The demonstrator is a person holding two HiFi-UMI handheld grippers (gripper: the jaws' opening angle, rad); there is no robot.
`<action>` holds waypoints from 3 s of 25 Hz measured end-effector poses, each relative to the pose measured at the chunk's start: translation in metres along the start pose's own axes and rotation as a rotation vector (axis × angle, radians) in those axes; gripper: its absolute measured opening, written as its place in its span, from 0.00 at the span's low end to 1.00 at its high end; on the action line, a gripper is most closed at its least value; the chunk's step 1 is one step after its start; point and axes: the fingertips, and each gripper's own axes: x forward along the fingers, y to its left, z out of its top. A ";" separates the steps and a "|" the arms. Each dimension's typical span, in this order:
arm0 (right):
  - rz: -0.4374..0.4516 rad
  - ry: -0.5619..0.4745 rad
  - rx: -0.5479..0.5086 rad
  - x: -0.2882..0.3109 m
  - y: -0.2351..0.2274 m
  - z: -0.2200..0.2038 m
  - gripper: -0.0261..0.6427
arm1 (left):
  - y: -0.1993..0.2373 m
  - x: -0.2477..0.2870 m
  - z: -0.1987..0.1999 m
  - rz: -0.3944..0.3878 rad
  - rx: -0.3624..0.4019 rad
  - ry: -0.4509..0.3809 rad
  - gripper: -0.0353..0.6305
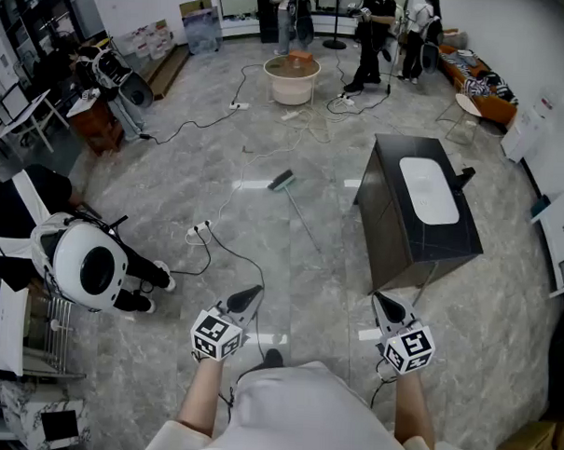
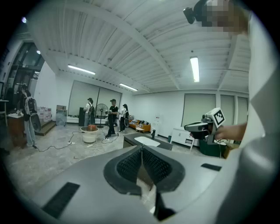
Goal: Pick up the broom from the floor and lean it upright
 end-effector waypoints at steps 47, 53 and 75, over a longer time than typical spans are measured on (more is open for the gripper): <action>-0.011 0.076 0.045 0.109 0.096 0.007 0.04 | 0.111 -0.062 -0.034 -0.037 -0.061 0.041 0.07; -0.002 0.083 0.065 0.137 0.074 0.000 0.04 | 0.129 -0.040 -0.036 -0.023 -0.068 0.052 0.07; 0.063 0.080 0.102 0.268 -0.099 0.011 0.04 | 0.191 0.150 0.018 0.000 -0.025 0.089 0.07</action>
